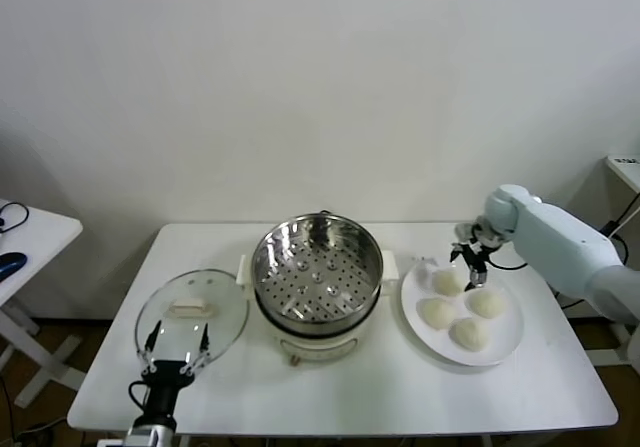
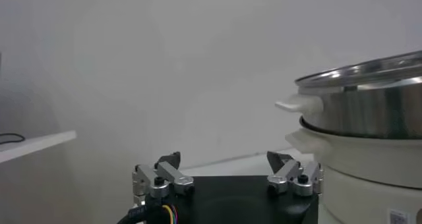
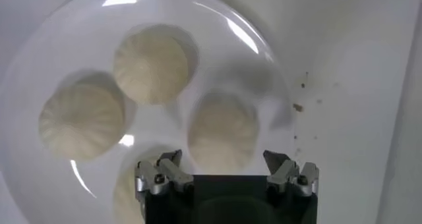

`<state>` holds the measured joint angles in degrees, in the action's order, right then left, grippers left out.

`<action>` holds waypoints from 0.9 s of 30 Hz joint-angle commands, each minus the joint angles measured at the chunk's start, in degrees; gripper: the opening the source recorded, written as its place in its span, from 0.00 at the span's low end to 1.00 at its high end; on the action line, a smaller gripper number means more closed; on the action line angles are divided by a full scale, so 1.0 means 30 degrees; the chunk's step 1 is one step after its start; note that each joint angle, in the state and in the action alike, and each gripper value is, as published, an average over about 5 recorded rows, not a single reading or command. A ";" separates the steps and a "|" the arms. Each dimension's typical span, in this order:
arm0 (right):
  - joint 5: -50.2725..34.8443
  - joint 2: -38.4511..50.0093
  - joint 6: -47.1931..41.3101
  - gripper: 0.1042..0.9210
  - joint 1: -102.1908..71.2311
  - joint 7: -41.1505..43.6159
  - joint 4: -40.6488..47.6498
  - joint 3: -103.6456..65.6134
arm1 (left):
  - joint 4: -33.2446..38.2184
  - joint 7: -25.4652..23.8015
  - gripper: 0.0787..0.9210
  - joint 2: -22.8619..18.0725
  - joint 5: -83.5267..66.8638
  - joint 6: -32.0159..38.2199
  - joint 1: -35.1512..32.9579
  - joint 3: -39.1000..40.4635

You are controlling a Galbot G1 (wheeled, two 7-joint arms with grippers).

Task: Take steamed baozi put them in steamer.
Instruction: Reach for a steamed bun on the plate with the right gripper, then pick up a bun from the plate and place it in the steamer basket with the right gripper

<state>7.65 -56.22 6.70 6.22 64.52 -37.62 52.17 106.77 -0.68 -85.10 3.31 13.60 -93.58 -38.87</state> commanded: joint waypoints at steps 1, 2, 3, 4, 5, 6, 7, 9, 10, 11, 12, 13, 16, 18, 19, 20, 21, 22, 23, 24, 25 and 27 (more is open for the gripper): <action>0.0179 -0.0362 0.0003 0.88 -0.0379 0.0054 0.0519 -0.0297 | -0.0032 0.0002 0.88 -0.0029 0.0010 -0.0019 0.0015 -0.0012; 0.0221 -0.0405 0.0019 0.88 -0.0408 0.0034 0.0582 -0.0368 | -0.0041 0.0003 0.88 -0.0033 0.0015 -0.0020 0.0021 -0.0014; 0.0266 -0.0445 0.0035 0.88 -0.0428 0.0019 0.0640 -0.0424 | -0.0049 0.0002 0.88 -0.0038 0.0020 -0.0022 0.0024 -0.0016; 0.0304 -0.0478 0.0046 0.88 -0.0440 0.0007 0.0688 -0.0463 | -0.0056 0.0001 0.88 -0.0042 0.0026 -0.0021 0.0027 -0.0015; 0.0329 -0.0501 0.0049 0.88 -0.0447 0.0005 0.0720 -0.0479 | -0.0060 0.0001 0.88 -0.0046 0.0030 -0.0020 0.0029 -0.0013; 0.0363 -0.0530 0.0049 0.88 -0.0459 0.0005 0.0756 -0.0494 | -0.0065 0.0001 0.88 -0.0051 0.0033 -0.0021 0.0030 -0.0013; 0.0401 -0.0558 0.0050 0.88 -0.0475 0.0004 0.0790 -0.0523 | -0.0070 0.0002 0.88 -0.0054 0.0034 -0.0022 0.0030 -0.0012; 0.0468 -0.0615 0.0058 0.86 -0.0531 -0.0010 0.0875 -0.0644 | -0.0079 0.0005 0.88 -0.0059 0.0036 -0.0021 0.0033 -0.0014; 0.0496 -0.0634 0.0065 0.85 -0.0555 -0.0018 0.0912 -0.0707 | -0.0081 0.0006 0.88 -0.0059 0.0037 -0.0019 0.0033 -0.0016; 0.0517 -0.0643 0.0077 0.83 -0.0568 -0.0028 0.0939 -0.0759 | -0.0080 0.0007 0.88 -0.0059 0.0037 -0.0019 0.0030 -0.0017; 0.0534 -0.0646 0.0090 0.82 -0.0579 -0.0041 0.0970 -0.0816 | -0.0074 0.0008 0.88 -0.0059 0.0037 -0.0018 0.0025 -0.0020; 0.0549 -0.0642 0.0105 0.80 -0.0580 -0.0054 0.0984 -0.0855 | -0.0070 0.0009 0.88 -0.0059 0.0035 -0.0017 0.0020 -0.0020; 0.0566 -0.0647 0.0140 0.75 -0.0592 -0.0111 0.1023 -0.0982 | -0.0066 0.0010 0.88 -0.0063 0.0031 -0.0018 0.0010 -0.0016; 0.0567 -0.0671 0.0148 0.73 -0.0602 -0.0149 0.1036 -0.1022 | -0.0078 0.0009 0.88 -0.0068 0.0034 -0.0018 0.0017 -0.0009; 0.0573 -0.0689 0.0149 0.73 -0.0608 -0.0165 0.1048 -0.1037 | -0.0082 0.0009 0.88 -0.0071 0.0035 -0.0019 0.0020 -0.0006; 0.0583 -0.0715 0.0152 0.72 -0.0617 -0.0184 0.1073 -0.1066 | -0.0085 0.0009 0.88 -0.0076 0.0037 -0.0020 0.0023 -0.0005; 0.0601 -0.0744 0.0156 0.72 -0.0627 -0.0204 0.1099 -0.1103 | -0.0085 0.0009 0.88 -0.0080 0.0038 -0.0020 0.0022 -0.0004; 0.0621 -0.0772 0.0163 0.72 -0.0635 -0.0221 0.1123 -0.1144 | -0.0077 0.0008 0.88 -0.0084 0.0038 -0.0021 0.0015 -0.0004; 0.0670 -0.0819 0.0227 0.72 -0.0638 -0.0232 0.1196 -0.1196 | -0.0069 0.0008 0.88 -0.0087 0.0038 -0.0022 0.0006 -0.0008; 0.0738 -0.0878 0.0303 0.72 -0.0640 -0.0241 0.1277 -0.1306 | -0.0061 0.0008 0.88 -0.0088 0.0037 -0.0026 0.0001 -0.0009; 0.0898 -0.0950 0.0417 0.71 -0.0656 -0.0243 0.1403 -0.1475 | -0.0050 0.0007 0.88 -0.0091 0.0038 -0.0029 -0.0006 -0.0016; 0.1138 -0.1074 0.0624 0.70 -0.0649 -0.0254 0.1623 -0.1772 | -0.0029 0.0007 0.88 -0.0087 0.0033 -0.0039 -0.0011 -0.0036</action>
<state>10.03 -58.89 7.97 4.57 63.83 -33.91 48.08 106.63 -0.65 -85.35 3.39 13.51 -93.58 -38.95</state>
